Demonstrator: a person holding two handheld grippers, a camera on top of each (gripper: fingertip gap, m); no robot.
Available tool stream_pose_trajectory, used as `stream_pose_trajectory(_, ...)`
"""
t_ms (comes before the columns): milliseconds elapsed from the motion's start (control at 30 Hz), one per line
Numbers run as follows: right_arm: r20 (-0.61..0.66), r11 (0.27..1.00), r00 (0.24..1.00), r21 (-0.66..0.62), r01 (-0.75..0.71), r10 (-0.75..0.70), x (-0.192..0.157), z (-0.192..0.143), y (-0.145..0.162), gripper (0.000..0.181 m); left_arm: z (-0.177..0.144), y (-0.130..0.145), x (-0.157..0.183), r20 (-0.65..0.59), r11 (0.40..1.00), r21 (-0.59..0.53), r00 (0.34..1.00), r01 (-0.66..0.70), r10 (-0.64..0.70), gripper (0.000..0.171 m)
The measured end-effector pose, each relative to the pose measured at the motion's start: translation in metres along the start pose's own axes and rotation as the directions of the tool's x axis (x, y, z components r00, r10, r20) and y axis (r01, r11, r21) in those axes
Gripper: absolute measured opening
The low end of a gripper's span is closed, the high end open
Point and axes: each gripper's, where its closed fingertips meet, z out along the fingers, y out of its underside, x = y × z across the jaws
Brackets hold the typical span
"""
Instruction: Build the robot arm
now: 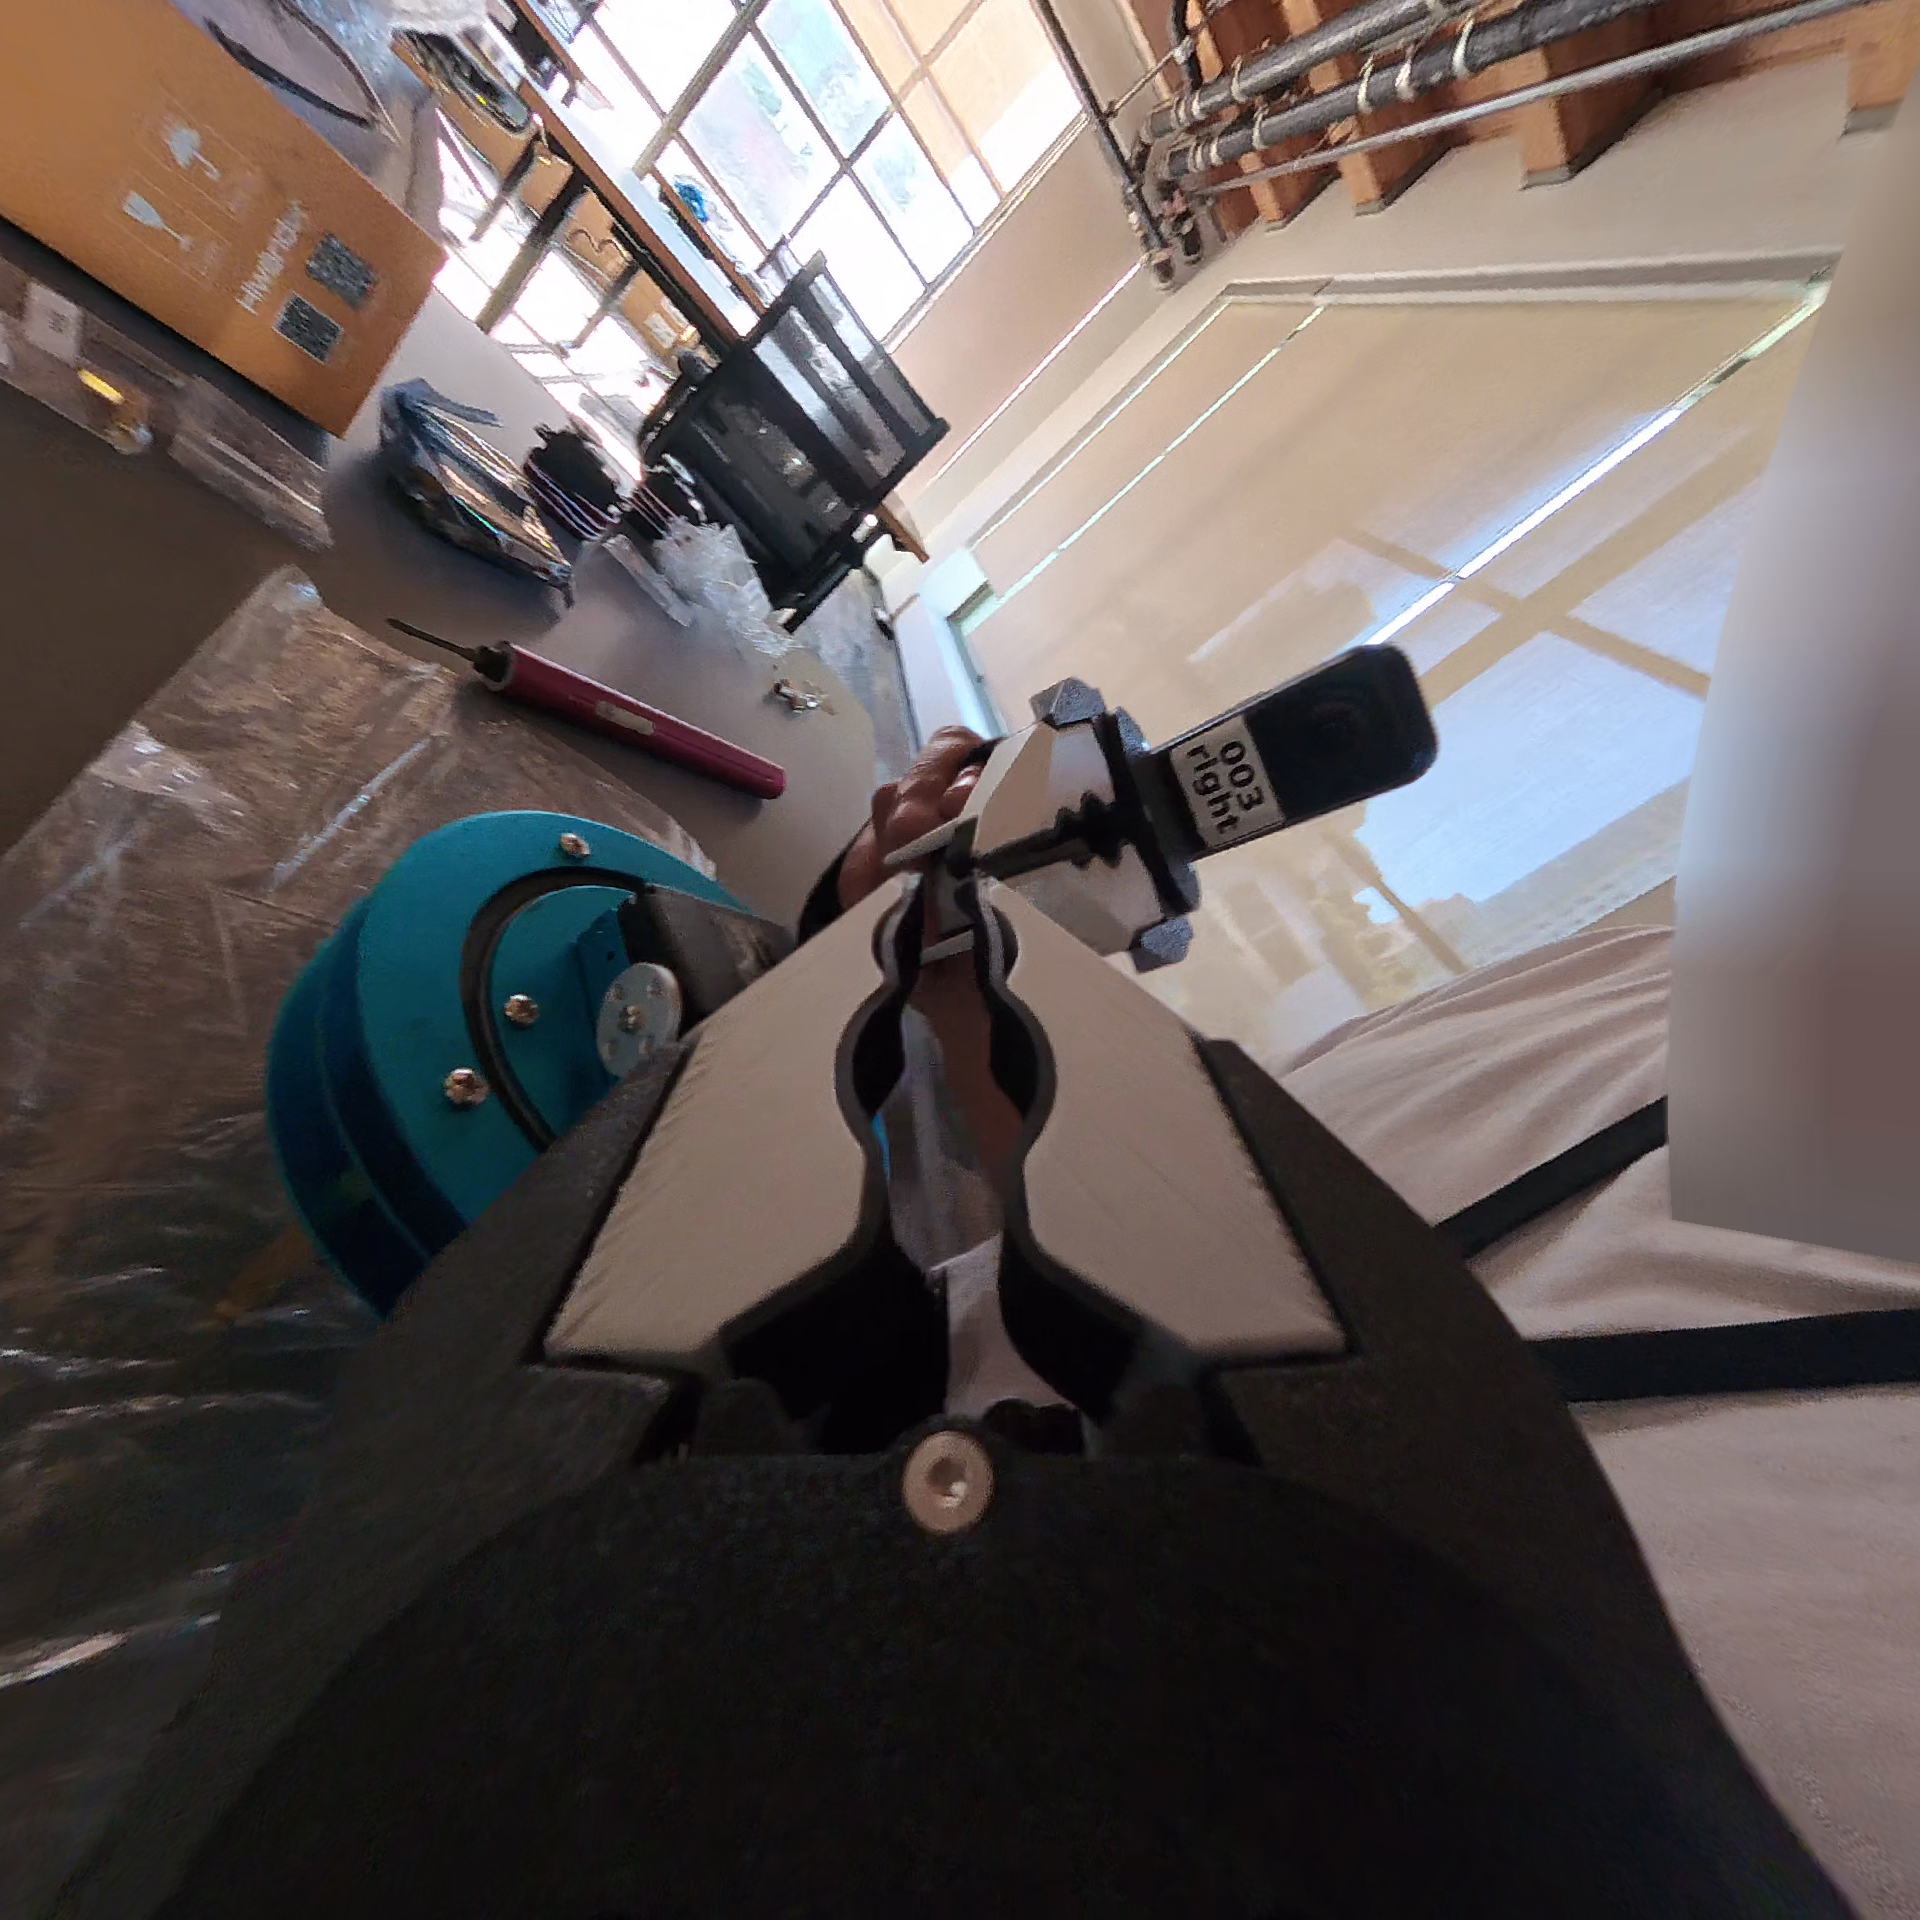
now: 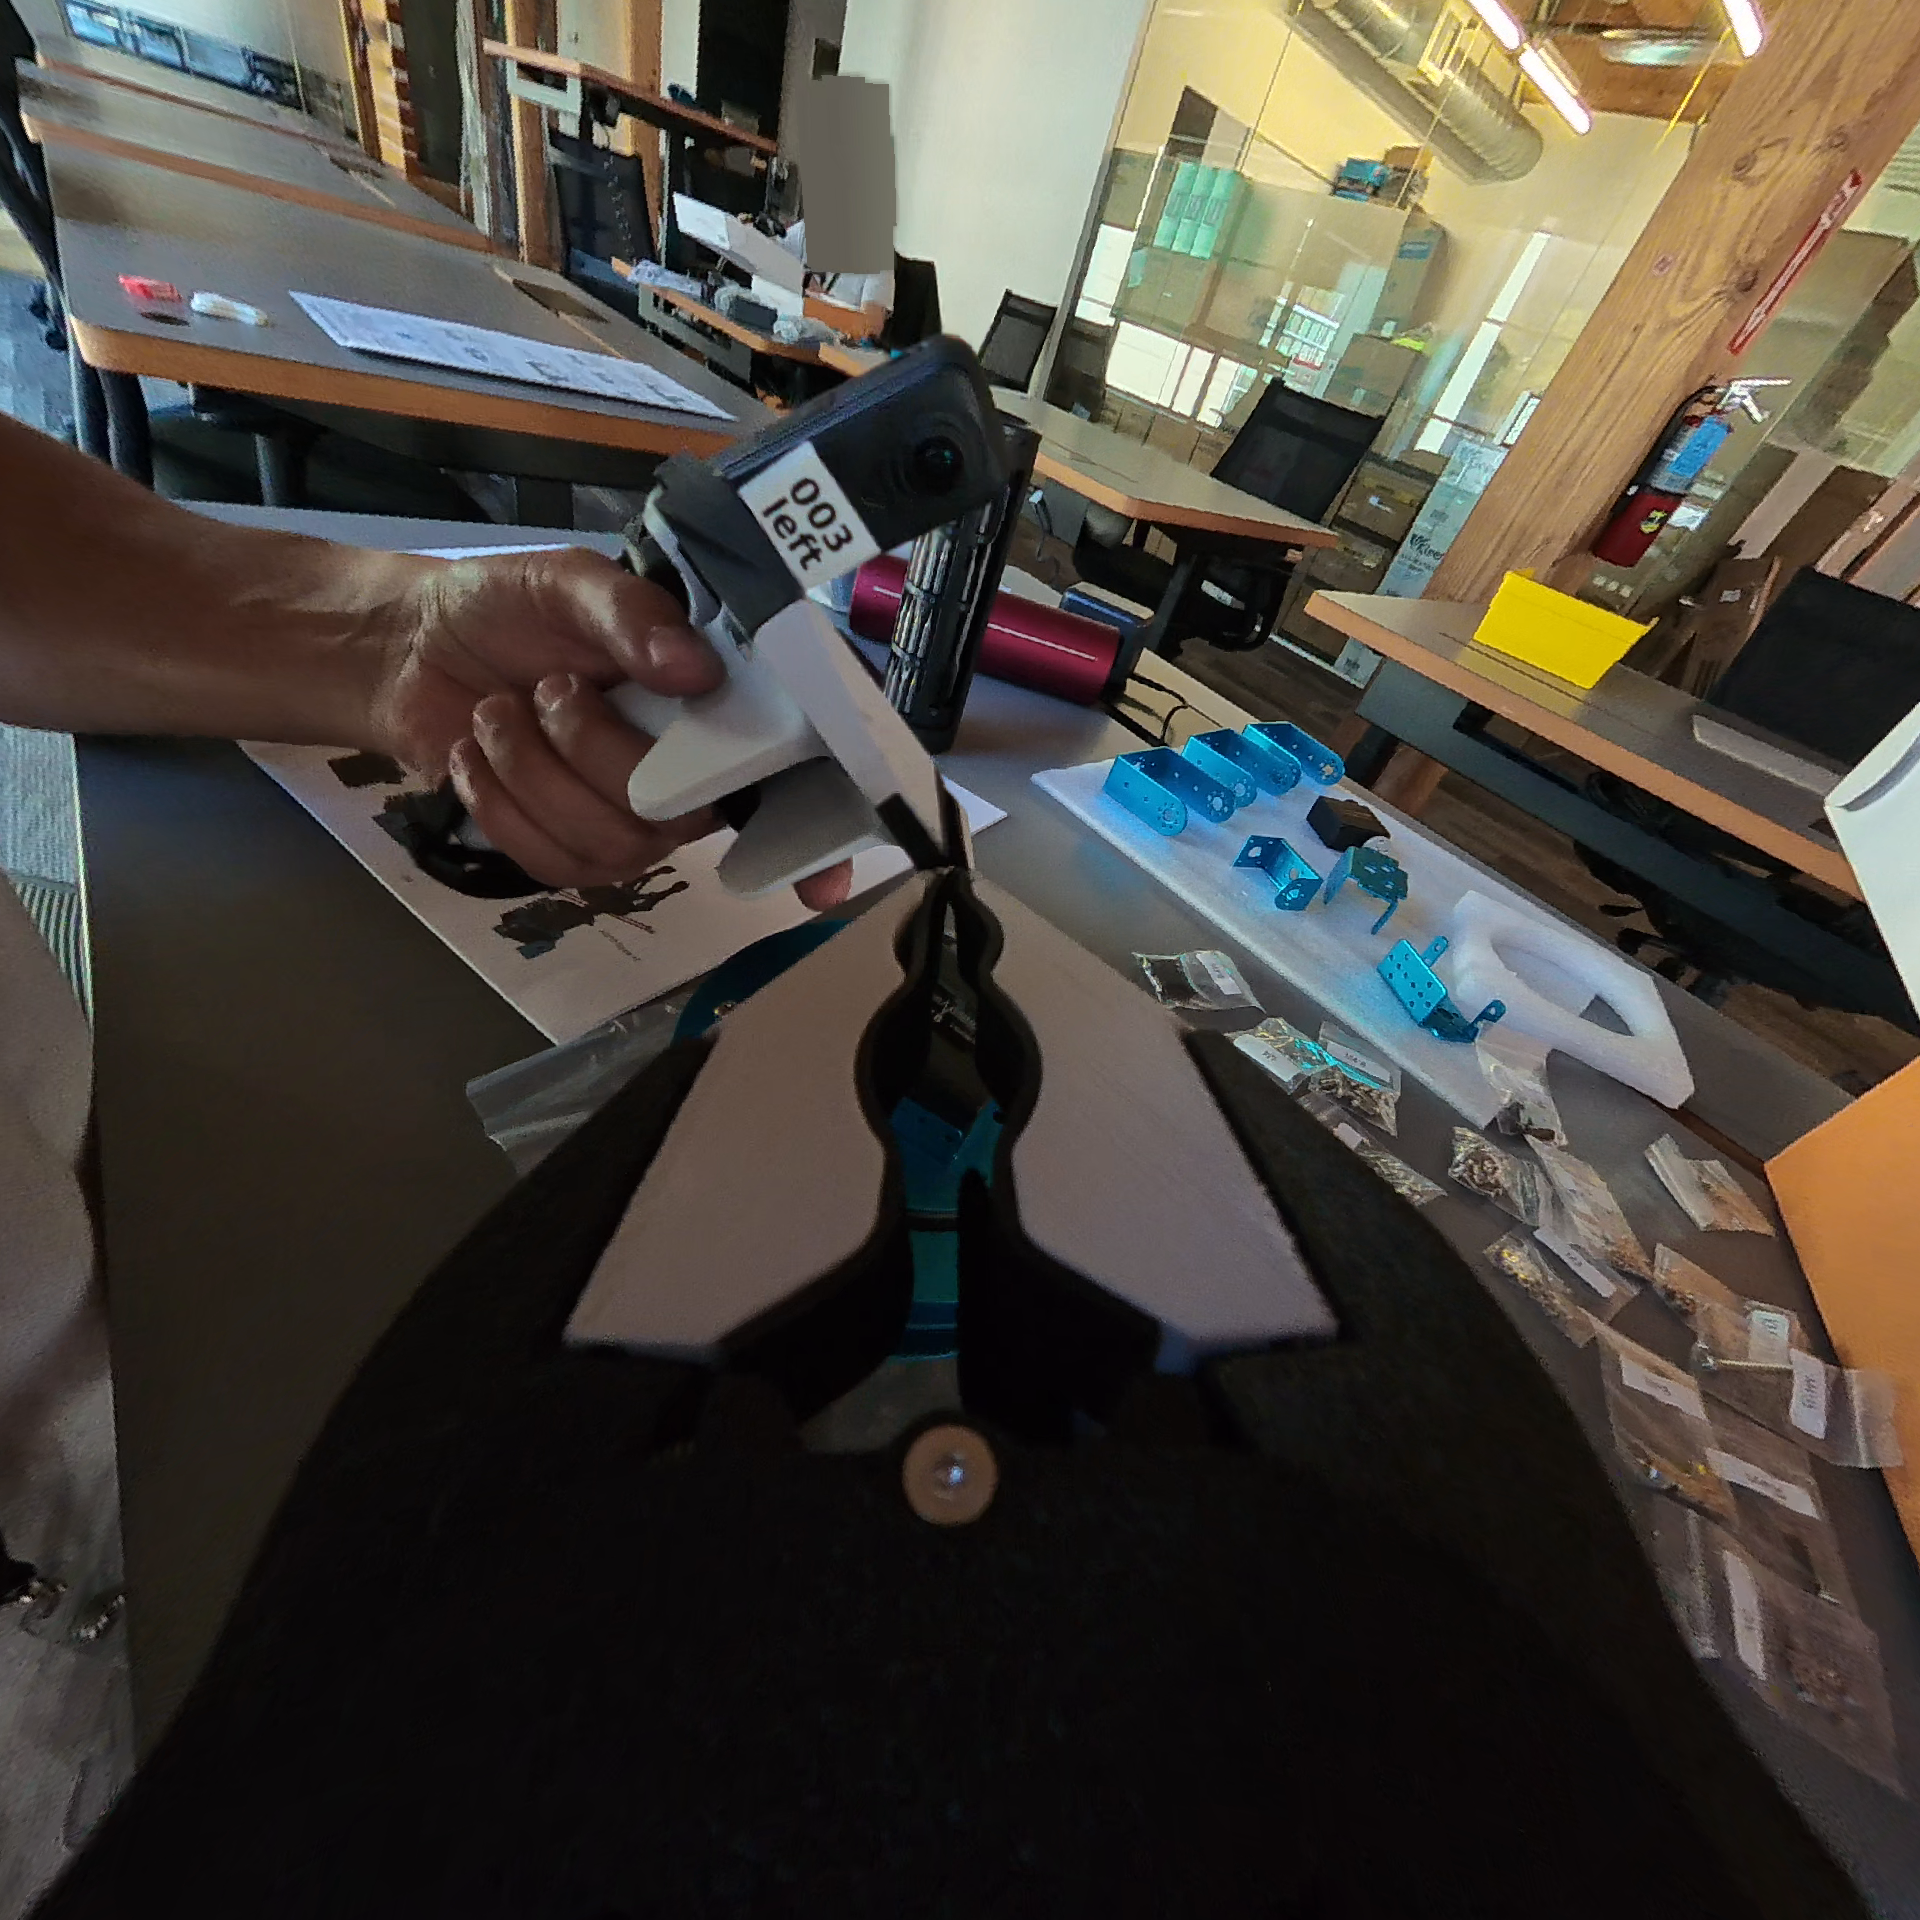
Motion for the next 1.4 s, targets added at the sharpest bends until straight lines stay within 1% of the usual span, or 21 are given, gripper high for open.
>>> stream_pose_trajectory(100, 0.002, 1.000, 1.000, 0.012, -0.026, 0.026, 0.000, -0.001, 0.001, 0.000, -0.002, 0.002, 0.002, 0.019, 0.997, -0.008, 0.997, -0.076, 0.076, 0.009)
stream_pose_trajectory(200, 0.006, 1.000, 1.000, 0.022, -0.018, 0.018, -0.002, -0.001, 0.000, 0.000, -0.002, 0.001, 0.008, -0.018, 0.998, -0.006, 0.998, -0.064, 0.064, 0.008)
stream_pose_trajectory(267, 0.000, 0.999, 1.000, 0.028, -0.015, 0.015, -0.002, -0.001, -0.002, 0.000, -0.002, 0.002, 0.007, -0.020, 0.998, -0.010, 0.998, -0.059, 0.059, 0.004)
stream_pose_trajectory(500, 0.010, 0.999, 1.000, 0.032, -0.011, 0.011, -0.004, 0.000, -0.003, 0.000, -0.001, 0.006, 0.012, -0.063, 0.999, -0.022, 0.998, -0.024, 0.022, 0.002)
stream_pose_trajectory(600, -0.004, 0.999, 1.000, 0.020, 0.030, -0.030, -0.004, 0.000, -0.003, 0.000, -0.001, 0.006, 0.012, -0.074, 1.000, -0.022, 0.997, -0.004, 0.002, 0.002)
stream_pose_trajectory(767, -0.039, 0.989, 0.988, -0.023, 0.147, -0.148, -0.006, 0.000, -0.001, 0.000, -0.002, 0.008, 0.010, -0.071, 0.999, -0.036, 0.997, 0.011, -0.013, 0.000)
stream_pose_trajectory(900, -0.039, 0.986, 0.987, -0.061, 0.156, -0.159, -0.006, 0.002, 0.003, 0.000, -0.002, 0.010, 0.005, -0.034, 0.998, -0.051, 0.998, -0.046, 0.045, 0.000)
stream_pose_trajectory(1033, 0.013, 0.998, 1.000, -0.058, 0.017, -0.017, -0.006, 0.004, 0.009, 0.000, -0.003, 0.013, 0.000, 0.029, 0.979, -0.086, 0.982, -0.186, 0.189, 0.000)
stream_pose_trajectory(1100, 0.046, 0.997, 0.997, -0.042, -0.063, 0.065, -0.007, 0.004, 0.010, 0.000, -0.004, 0.014, -0.001, 0.064, 0.953, -0.108, 0.955, -0.283, 0.291, 0.000)
stream_pose_trajectory(1200, 0.092, 0.986, 0.982, -0.039, -0.160, 0.163, -0.008, 0.003, 0.014, 0.003, -0.006, 0.015, -0.003, 0.120, 0.887, -0.153, 0.883, -0.436, 0.455, 0.000)
stream_pose_trajectory(1267, 0.138, 0.971, 0.962, -0.048, -0.233, 0.237, -0.010, 0.001, 0.016, 0.005, -0.008, 0.015, -0.006, 0.162, 0.815, -0.194, 0.802, -0.546, 0.575, 0.000)
stream_pose_trajectory(1333, 0.194, 0.945, 0.924, -0.069, -0.321, 0.328, -0.014, 0.000, 0.018, 0.006, -0.009, 0.017, -0.010, 0.193, 0.718, -0.259, 0.694, -0.646, 0.694, 0.000)
stream_pose_trajectory(1367, 0.201, 0.931, 0.909, -0.087, -0.356, 0.366, -0.013, 0.000, 0.022, 0.008, -0.009, 0.019, -0.012, 0.195, 0.681, -0.287, 0.655, -0.674, 0.730, 0.000)
stream_pose_trajectory(1400, 0.171, 0.923, 0.908, -0.102, -0.370, 0.383, -0.007, 0.000, 0.028, 0.008, -0.009, 0.021, -0.014, 0.196, 0.655, -0.315, 0.628, -0.687, 0.753, 0.000)
